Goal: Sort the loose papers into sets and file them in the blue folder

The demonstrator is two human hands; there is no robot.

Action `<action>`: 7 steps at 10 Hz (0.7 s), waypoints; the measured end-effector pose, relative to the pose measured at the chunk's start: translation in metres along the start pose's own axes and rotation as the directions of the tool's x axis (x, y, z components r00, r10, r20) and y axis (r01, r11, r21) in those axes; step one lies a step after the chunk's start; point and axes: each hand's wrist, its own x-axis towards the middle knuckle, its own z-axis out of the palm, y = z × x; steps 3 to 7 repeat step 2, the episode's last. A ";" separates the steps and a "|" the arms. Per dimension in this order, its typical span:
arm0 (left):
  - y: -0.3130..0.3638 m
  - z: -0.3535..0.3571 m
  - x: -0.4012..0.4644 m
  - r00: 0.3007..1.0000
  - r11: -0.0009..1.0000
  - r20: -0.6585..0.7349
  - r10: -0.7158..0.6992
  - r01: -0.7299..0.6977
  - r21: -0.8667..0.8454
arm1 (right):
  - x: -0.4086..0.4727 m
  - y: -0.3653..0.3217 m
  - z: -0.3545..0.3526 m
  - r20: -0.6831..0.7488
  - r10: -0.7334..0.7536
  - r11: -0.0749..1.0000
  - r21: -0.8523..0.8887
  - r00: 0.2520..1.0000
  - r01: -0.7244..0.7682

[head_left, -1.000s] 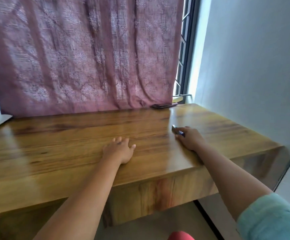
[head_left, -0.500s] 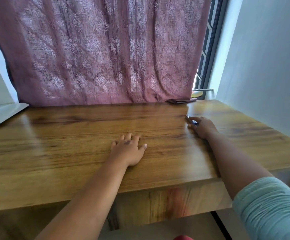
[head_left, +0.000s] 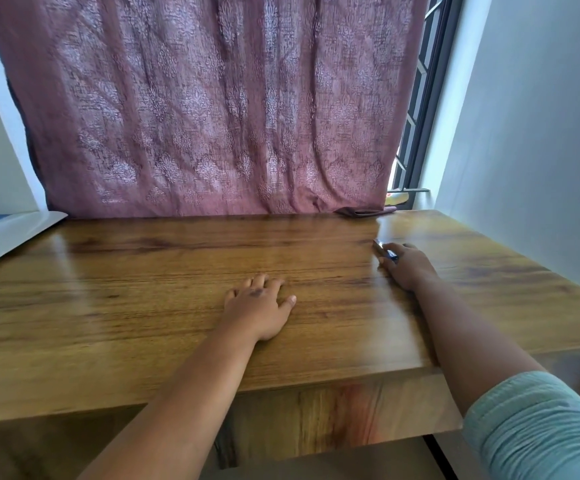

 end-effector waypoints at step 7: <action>-0.001 0.000 0.002 1.000 1.000 -0.021 0.007 -0.007 -0.015 | -0.001 -0.005 0.000 -0.031 -0.012 1.000 0.016 0.999 0.012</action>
